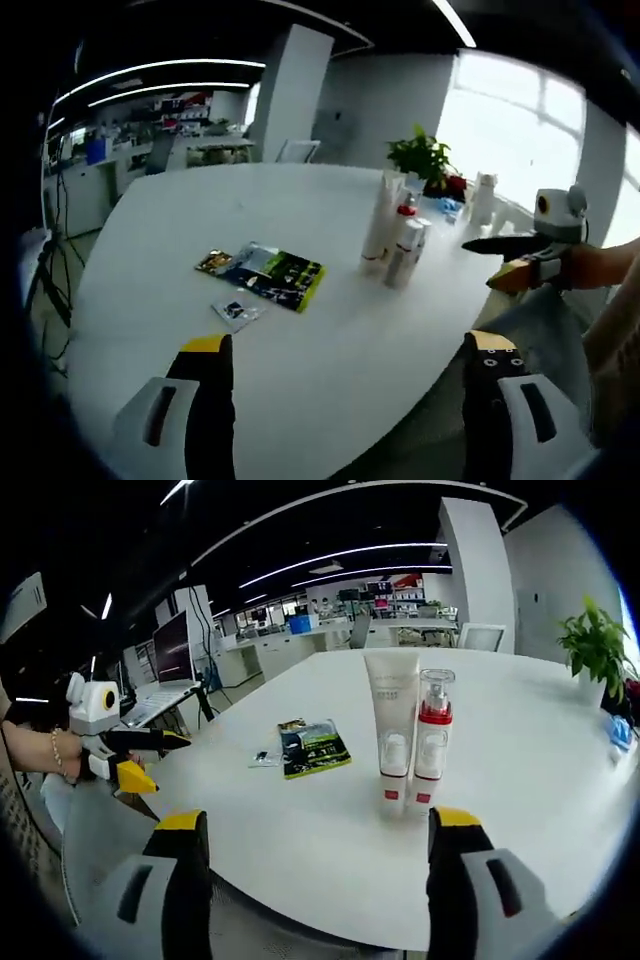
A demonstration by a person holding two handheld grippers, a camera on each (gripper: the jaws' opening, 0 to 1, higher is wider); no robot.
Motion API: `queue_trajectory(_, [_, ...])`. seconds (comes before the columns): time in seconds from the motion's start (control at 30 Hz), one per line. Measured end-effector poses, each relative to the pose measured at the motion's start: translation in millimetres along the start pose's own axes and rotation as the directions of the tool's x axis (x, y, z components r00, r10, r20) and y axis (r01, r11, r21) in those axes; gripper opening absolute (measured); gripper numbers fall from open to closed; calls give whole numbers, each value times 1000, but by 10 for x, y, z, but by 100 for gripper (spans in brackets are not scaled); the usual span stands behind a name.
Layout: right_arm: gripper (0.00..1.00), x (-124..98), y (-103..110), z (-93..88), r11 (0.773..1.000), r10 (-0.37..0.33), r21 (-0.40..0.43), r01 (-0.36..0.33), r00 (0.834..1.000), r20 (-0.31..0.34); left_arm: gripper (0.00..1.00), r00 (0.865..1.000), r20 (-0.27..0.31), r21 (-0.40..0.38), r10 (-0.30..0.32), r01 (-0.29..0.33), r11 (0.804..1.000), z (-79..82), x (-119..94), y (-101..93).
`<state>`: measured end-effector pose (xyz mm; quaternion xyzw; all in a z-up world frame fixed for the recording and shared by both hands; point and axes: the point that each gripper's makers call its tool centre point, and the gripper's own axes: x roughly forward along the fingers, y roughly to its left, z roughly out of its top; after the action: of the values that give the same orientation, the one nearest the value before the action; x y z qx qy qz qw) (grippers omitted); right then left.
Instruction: Arrange the skincare products in the storage area until every visible bottle or jar stands upright without overlapping.
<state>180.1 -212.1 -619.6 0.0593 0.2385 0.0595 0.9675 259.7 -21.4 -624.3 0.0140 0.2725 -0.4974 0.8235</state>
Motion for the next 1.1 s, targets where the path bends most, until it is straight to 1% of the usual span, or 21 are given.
queue_trajectory(0.13, [90, -7, 19, -2, 1000, 7, 5, -7, 1000, 1, 96, 999, -4, -24, 38, -38, 999, -62, -154, 68])
queue_trajectory(0.2, [90, -8, 42, -3, 1000, 12, 25, -12, 1000, 10, 97, 999, 4, -34, 52, -52, 998, -24, -198, 85])
queue_trajectory(0.27, [89, -7, 65, -41, 1000, 13, 11, -13, 1000, 0, 97, 998, 18, -20, 64, -64, 998, 23, -220, 102])
queue_trajectory(0.37, [89, -3, 78, -82, 1000, 16, 3, -16, 1000, -10, 97, 997, 8, -10, 81, -81, 997, 3, -254, 130])
queue_trajectory(0.43, [88, 1, 82, -88, 1000, 19, -6, -19, 1000, -14, 97, 996, 0, -28, 92, -92, 995, -32, -285, 152])
queue_trajectory(0.53, [88, 10, 99, -110, 999, 32, -14, -33, 999, -23, 97, 993, 13, -50, 118, -117, 992, -44, -343, 185])
queue_trajectory(0.63, [88, 14, 112, -126, 999, 37, -24, -38, 999, -30, 97, 991, 18, -75, 130, -128, 989, -74, -383, 205])
queue_trajectory(0.77, [88, 30, 130, -144, 999, 39, -31, -41, 998, -44, 97, 989, 22, -69, 146, -144, 987, -69, -380, 235])
queue_trajectory(0.93, [87, 51, 141, -177, 998, 45, -36, -48, 997, -62, 97, 990, 1, -28, 140, -140, 990, -113, -351, 195])
queue_trajectory(1.1, [87, 58, 147, -203, 997, 50, -47, -53, 996, -74, 96, 989, -2, -54, 145, -145, 988, -122, -365, 232])
